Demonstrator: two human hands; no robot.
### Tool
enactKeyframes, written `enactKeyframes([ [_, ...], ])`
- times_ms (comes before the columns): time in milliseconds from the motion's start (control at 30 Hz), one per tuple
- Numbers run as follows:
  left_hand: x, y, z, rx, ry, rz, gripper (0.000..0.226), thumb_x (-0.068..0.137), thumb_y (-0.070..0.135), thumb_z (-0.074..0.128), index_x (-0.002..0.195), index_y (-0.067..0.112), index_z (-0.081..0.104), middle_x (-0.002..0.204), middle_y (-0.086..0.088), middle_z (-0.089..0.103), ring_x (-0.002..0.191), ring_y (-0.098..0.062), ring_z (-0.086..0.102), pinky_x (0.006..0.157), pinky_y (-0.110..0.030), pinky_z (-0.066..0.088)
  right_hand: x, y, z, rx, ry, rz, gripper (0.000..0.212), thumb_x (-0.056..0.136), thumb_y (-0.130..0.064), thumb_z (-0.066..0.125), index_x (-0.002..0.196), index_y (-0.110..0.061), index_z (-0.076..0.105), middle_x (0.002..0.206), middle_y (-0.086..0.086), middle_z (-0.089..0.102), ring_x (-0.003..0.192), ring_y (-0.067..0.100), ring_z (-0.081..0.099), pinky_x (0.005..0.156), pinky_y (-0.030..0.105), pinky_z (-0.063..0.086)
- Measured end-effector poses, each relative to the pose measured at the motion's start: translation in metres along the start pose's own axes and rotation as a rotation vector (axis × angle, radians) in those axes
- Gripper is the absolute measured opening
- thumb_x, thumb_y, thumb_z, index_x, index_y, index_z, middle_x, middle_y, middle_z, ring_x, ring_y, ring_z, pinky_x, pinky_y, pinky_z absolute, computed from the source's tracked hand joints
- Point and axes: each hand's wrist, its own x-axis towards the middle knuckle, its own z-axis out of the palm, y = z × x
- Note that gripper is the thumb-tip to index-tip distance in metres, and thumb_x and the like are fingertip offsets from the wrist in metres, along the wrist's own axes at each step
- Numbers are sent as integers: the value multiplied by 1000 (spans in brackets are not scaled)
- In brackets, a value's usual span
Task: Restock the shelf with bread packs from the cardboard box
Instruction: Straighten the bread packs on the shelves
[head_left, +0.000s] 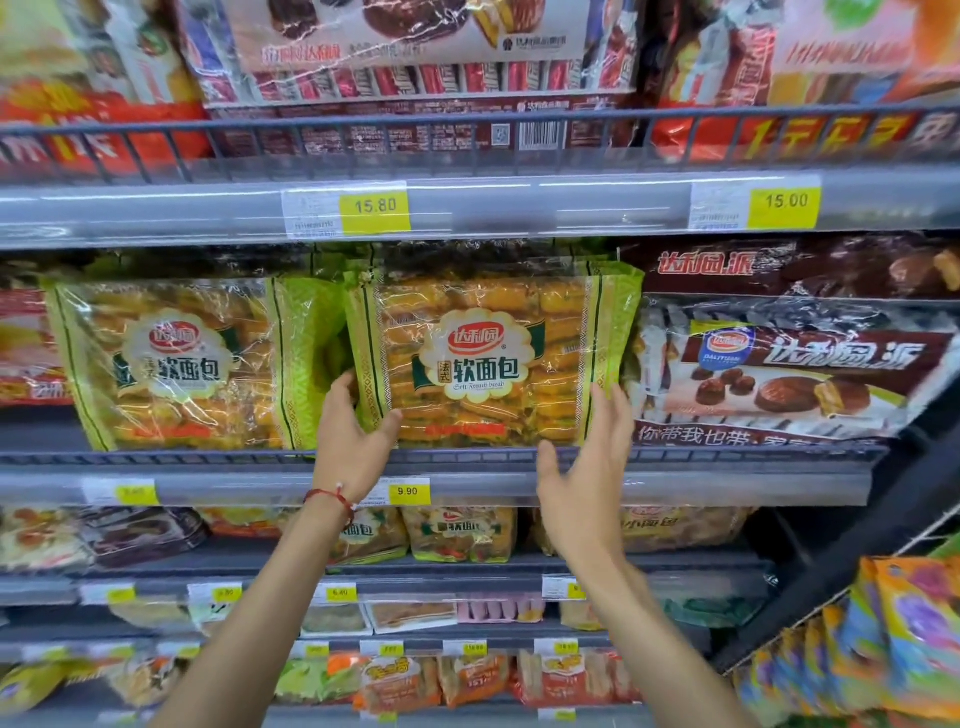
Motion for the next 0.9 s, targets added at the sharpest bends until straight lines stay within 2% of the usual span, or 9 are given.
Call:
enactKeyframes([
  [67, -4, -1, -4, -16, 13, 38, 73, 88, 32, 67, 148, 18, 29, 149, -2, 38, 136, -21, 40, 110, -43, 38, -21, -11, 20, 63, -99, -23, 75, 101, -11, 61, 163, -26, 20, 168, -22, 0, 153, -3, 8, 99, -12, 8],
  [133, -8, -2, -9, -35, 30, 73, 66, 90, 27, 67, 146, 19, 33, 147, 0, 42, 134, -17, 43, 108, -39, 41, -32, -18, 43, 93, -216, -58, 69, 103, -15, 60, 160, -29, 26, 164, -26, 8, 152, -5, 14, 105, -7, 8],
  [267, -11, -9, -31, -71, 77, 123, 53, 92, 14, 61, 142, 17, 41, 138, 2, 49, 122, -12, 52, 101, -32, 46, -36, -36, 75, 107, -325, -95, 58, 104, -17, 59, 156, -26, 36, 157, -17, 27, 146, 1, 30, 121, 21, 27],
  [433, -5, -25, -65, -138, 52, 213, 39, 93, 2, 54, 130, 11, 53, 118, 0, 63, 105, -10, 62, 90, -24, 53, -32, -54, 109, 122, -326, -83, 47, 103, -18, 60, 147, -27, 48, 145, -15, 45, 137, 7, 45, 116, 39, 42],
  [567, 15, -40, -94, -134, 101, 290, 35, 91, 0, 54, 124, 12, 58, 111, 2, 65, 98, -8, 63, 85, -19, 53, -21, -80, 140, 161, -316, -77, 36, 104, -19, 59, 139, -25, 57, 134, -12, 59, 125, 10, 57, 109, 42, 49],
  [700, 54, -65, -135, -48, 173, 350, 34, 88, 5, 59, 121, 13, 59, 117, 6, 59, 105, -4, 55, 93, -19, 48, -5, -118, 173, 220, -309, -36, 42, 106, -20, 57, 147, -14, 52, 143, -1, 59, 128, 8, 57, 112, 33, 48],
  [800, 79, -85, -163, -48, 226, 311, 34, 88, 5, 60, 121, 12, 58, 115, 4, 55, 103, -4, 51, 84, 2, 39, 3, -138, 194, 213, -251, 2, 49, 106, -26, 56, 152, -17, 45, 150, -2, 53, 127, 6, 54, 111, 32, 48],
  [833, 85, -91, -172, -51, 247, 280, 32, 89, 5, 60, 120, 11, 59, 111, 3, 54, 99, -5, 50, 81, 0, 39, 5, -141, 201, 208, -227, 17, 51, 106, -28, 56, 154, -17, 43, 152, -2, 51, 127, 6, 53, 110, 31, 48],
  [900, 97, -107, -185, -19, 285, 258, 23, 89, 9, 60, 112, 8, 61, 103, 1, 52, 94, -10, 49, 81, -17, 44, 7, -145, 214, 201, -182, 45, 53, 106, -31, 55, 155, -16, 40, 152, -1, 49, 130, 10, 52, 110, 32, 48],
])
